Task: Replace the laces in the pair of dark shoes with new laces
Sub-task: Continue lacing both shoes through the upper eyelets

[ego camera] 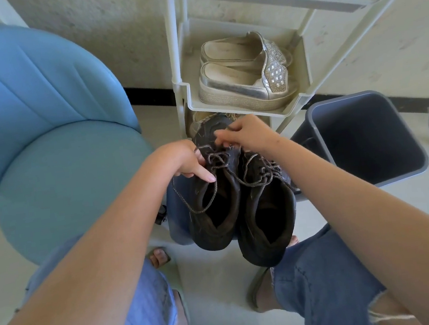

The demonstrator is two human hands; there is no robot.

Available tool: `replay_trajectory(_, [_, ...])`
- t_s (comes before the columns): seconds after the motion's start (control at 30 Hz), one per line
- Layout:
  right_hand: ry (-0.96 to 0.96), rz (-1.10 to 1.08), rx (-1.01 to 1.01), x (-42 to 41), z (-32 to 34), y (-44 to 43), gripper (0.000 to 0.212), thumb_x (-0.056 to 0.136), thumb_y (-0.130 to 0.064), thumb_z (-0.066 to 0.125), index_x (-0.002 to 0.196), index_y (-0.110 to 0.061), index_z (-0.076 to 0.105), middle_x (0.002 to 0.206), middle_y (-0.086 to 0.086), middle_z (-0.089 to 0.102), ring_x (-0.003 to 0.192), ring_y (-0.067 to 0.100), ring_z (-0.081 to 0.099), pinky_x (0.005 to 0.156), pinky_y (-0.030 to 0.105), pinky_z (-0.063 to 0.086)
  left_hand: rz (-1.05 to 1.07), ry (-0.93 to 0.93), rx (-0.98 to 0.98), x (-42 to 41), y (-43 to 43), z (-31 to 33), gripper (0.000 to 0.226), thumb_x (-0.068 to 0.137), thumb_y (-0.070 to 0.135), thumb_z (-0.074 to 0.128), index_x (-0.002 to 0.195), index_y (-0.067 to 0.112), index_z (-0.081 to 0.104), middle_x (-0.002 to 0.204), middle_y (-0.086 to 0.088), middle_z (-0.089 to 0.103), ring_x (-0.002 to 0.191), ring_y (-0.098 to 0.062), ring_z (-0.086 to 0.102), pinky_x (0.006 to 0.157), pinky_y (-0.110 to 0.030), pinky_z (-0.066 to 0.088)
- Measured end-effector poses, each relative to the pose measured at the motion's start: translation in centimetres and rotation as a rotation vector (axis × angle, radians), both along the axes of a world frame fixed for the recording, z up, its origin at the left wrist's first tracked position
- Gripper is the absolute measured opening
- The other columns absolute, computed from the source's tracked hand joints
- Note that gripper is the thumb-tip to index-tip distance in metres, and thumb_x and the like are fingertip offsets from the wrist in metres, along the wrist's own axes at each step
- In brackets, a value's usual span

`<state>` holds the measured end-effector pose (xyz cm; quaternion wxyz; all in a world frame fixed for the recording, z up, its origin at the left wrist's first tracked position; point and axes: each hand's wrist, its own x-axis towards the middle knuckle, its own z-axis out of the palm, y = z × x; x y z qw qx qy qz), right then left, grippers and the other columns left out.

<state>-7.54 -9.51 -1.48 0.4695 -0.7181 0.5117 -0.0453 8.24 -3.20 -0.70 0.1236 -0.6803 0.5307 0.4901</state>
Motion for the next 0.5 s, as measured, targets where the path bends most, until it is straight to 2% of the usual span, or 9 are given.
replay_trajectory(0.03, [-0.004, -0.006, -0.047, -0.3, 0.0, -0.3, 0.019, 0.088, -0.025, 0.068, 0.086, -0.007, 0.074, 0.07, -0.009, 0.062, 0.049, -0.004, 0.047, 0.05, 0.005, 0.037, 0.01, 0.01, -0.008, 0.2, 0.1, 0.0, 0.066, 0.076, 0.044, 0.074, 0.134, 0.021, 0.051, 0.103, -0.002, 0.066, 0.094, -0.016, 0.062, 0.079, -0.026, 0.047])
replay_trajectory(0.1, [0.027, 0.092, -0.108, -0.1, 0.1, -0.2, 0.011, 0.086, -0.011, 0.069, 0.093, -0.006, 0.074, 0.076, -0.017, 0.062, 0.063, -0.009, 0.053, 0.062, -0.001, 0.039, -0.001, 0.004, -0.026, 0.4, 0.1, 0.2, 0.061, 0.077, 0.046, 0.072, 0.13, 0.022, 0.055, 0.082, 0.004, 0.064, 0.086, -0.013, 0.063, 0.07, -0.022, 0.046])
replay_trajectory(0.13, [0.048, 0.166, -0.122, 0.2, 0.1, 0.1, 0.011, 0.085, -0.008, 0.069, 0.095, -0.007, 0.075, 0.077, -0.018, 0.06, 0.069, -0.007, 0.055, 0.071, 0.001, 0.041, -0.018, -0.008, -0.033, 0.5, 0.1, 0.3, 0.057, 0.078, 0.048, 0.071, 0.127, 0.022, 0.058, 0.073, 0.007, 0.061, 0.076, -0.01, 0.061, 0.062, -0.019, 0.043])
replay_trajectory(0.2, [0.104, 0.276, -0.159, 0.8, -0.1, 0.6, 0.014, 0.084, -0.008, 0.07, 0.095, -0.013, 0.076, 0.081, -0.014, 0.056, 0.078, 0.003, 0.057, 0.085, 0.02, 0.047, -0.05, -0.031, -0.039, 0.5, 0.2, 0.4, 0.052, 0.081, 0.049, 0.067, 0.122, 0.019, 0.062, 0.065, 0.009, 0.057, 0.061, -0.005, 0.053, 0.053, -0.017, 0.037])
replay_trajectory(0.27, [0.167, 0.335, -0.202, 1.3, -0.3, 0.8, 0.015, 0.084, -0.01, 0.068, 0.095, -0.016, 0.076, 0.087, -0.008, 0.053, 0.086, 0.015, 0.058, 0.088, 0.033, 0.049, -0.074, -0.037, -0.033, 0.6, 0.2, 0.5, 0.051, 0.082, 0.05, 0.065, 0.122, 0.018, 0.063, 0.068, 0.006, 0.059, 0.063, -0.008, 0.052, 0.054, -0.017, 0.036])
replay_trajectory(0.33, [0.196, 0.364, -0.228, 1.4, -0.6, 0.9, 0.014, 0.086, -0.011, 0.065, 0.095, -0.014, 0.075, 0.094, 0.0, 0.056, 0.089, 0.021, 0.058, 0.087, 0.04, 0.049, -0.082, -0.029, -0.024, 0.8, 0.3, 0.5, 0.049, 0.083, 0.05, 0.064, 0.12, 0.018, 0.064, 0.081, 0.001, 0.065, 0.073, -0.013, 0.054, 0.055, -0.018, 0.036])
replay_trajectory(0.4, [0.203, 0.372, -0.249, 1.3, -0.8, 1.0, 0.012, 0.086, -0.011, 0.065, 0.093, -0.014, 0.073, 0.097, 0.002, 0.056, 0.089, 0.02, 0.057, 0.087, 0.042, 0.049, -0.073, -0.011, -0.034, 0.9, 0.3, 0.4, 0.045, 0.083, 0.048, 0.065, 0.116, 0.018, 0.067, 0.092, 0.0, 0.069, 0.074, -0.012, 0.055, 0.057, -0.018, 0.037])
replay_trajectory(0.5, [0.216, 0.393, -0.334, 1.1, -0.8, 1.1, 0.014, 0.085, -0.015, 0.066, 0.095, -0.023, 0.072, 0.097, -0.006, 0.055, 0.091, 0.014, 0.056, 0.079, 0.038, 0.048, -0.058, 0.005, -0.065, 1.0, 0.4, 0.5, 0.039, 0.081, 0.045, 0.068, 0.112, 0.019, 0.068, 0.082, 0.006, 0.068, 0.066, -0.005, 0.056, 0.061, -0.018, 0.039])
